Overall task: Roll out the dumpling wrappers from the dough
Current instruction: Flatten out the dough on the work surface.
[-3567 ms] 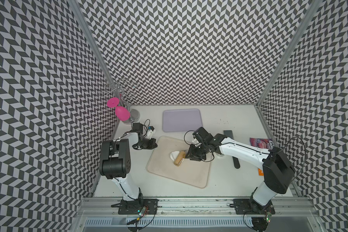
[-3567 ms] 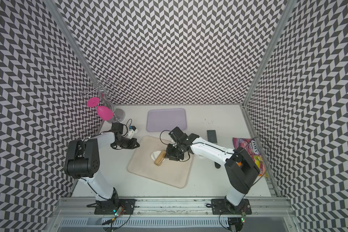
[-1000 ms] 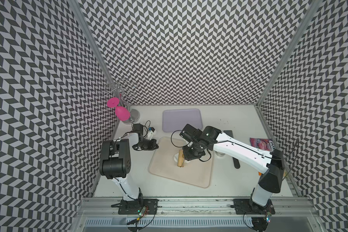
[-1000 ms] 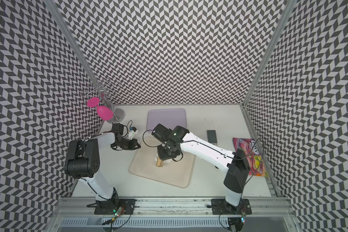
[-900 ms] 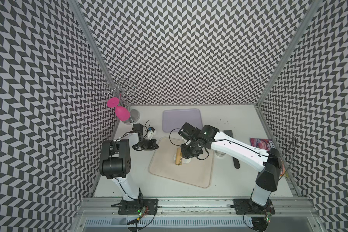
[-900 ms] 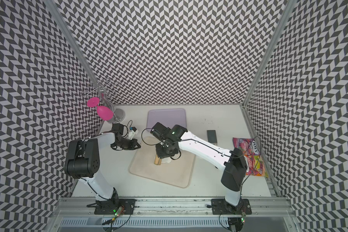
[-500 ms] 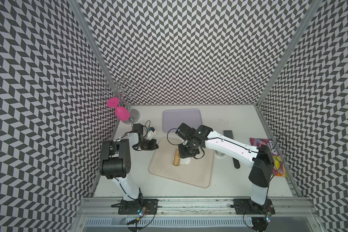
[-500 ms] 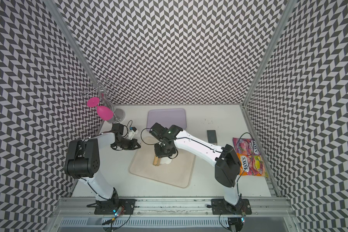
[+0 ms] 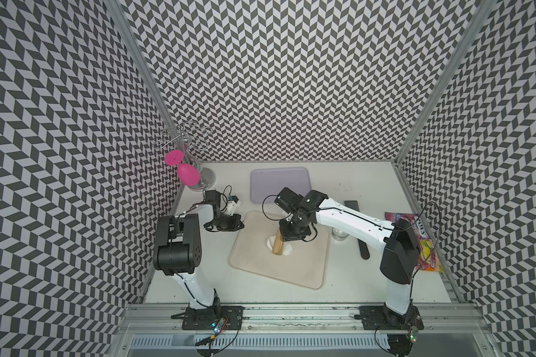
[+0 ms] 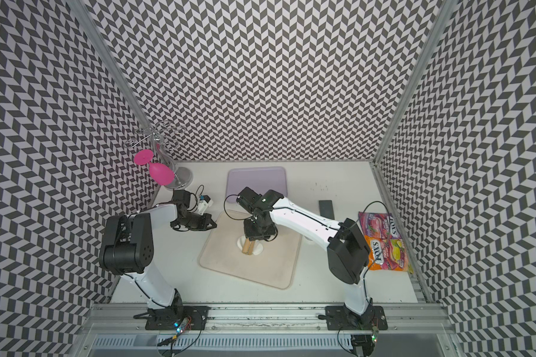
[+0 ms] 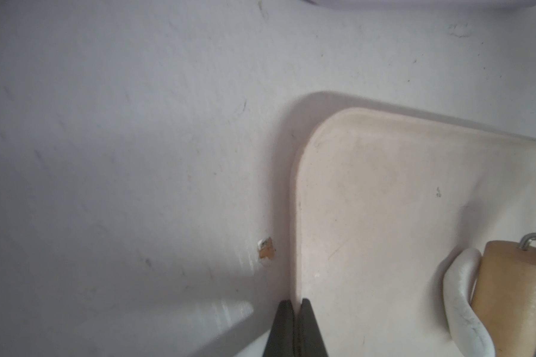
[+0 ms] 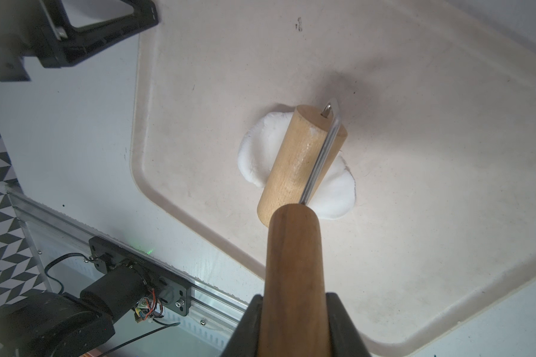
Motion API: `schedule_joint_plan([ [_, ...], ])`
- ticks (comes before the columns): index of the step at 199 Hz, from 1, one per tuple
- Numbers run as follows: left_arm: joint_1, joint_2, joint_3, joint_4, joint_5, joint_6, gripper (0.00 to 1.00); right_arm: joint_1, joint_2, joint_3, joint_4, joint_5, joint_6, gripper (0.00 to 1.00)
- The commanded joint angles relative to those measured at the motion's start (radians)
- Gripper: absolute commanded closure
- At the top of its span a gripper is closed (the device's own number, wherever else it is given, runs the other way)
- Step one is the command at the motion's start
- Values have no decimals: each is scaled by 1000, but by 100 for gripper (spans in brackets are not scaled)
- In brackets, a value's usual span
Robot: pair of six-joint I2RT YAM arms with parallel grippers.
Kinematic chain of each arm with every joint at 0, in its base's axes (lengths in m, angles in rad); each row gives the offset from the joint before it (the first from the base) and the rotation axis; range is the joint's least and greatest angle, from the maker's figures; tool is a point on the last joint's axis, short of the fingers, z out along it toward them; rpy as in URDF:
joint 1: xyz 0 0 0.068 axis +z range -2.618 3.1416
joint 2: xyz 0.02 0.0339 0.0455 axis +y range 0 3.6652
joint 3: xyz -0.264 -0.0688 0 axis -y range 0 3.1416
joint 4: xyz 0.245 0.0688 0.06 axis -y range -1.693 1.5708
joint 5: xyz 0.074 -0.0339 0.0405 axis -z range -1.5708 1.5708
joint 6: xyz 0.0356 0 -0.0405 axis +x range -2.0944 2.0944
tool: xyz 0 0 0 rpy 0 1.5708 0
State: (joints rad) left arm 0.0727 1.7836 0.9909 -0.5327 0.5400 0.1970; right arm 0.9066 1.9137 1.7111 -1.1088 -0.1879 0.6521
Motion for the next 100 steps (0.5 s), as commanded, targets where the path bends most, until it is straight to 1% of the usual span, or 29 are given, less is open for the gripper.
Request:
schedule_joint_plan([
  [1, 13, -7, -15, -21, -34, 20, 100, -1, 10, 71, 21, 17, -23, 100],
  [10, 13, -6, -15, -23, -35, 20, 100, 0, 7, 95, -30, 26, -31, 100],
  [40, 13, -7, -14, -21, -35, 21, 100, 0, -15, 142, -68, 14, -48, 100],
  [82, 13, -3, -13, -21, -34, 20, 100, 3, -10, 135, -48, -45, -53, 100],
  [100, 13, -3, -14, -21, -34, 19, 100, 4, 6, 132, -39, -46, -51, 100],
])
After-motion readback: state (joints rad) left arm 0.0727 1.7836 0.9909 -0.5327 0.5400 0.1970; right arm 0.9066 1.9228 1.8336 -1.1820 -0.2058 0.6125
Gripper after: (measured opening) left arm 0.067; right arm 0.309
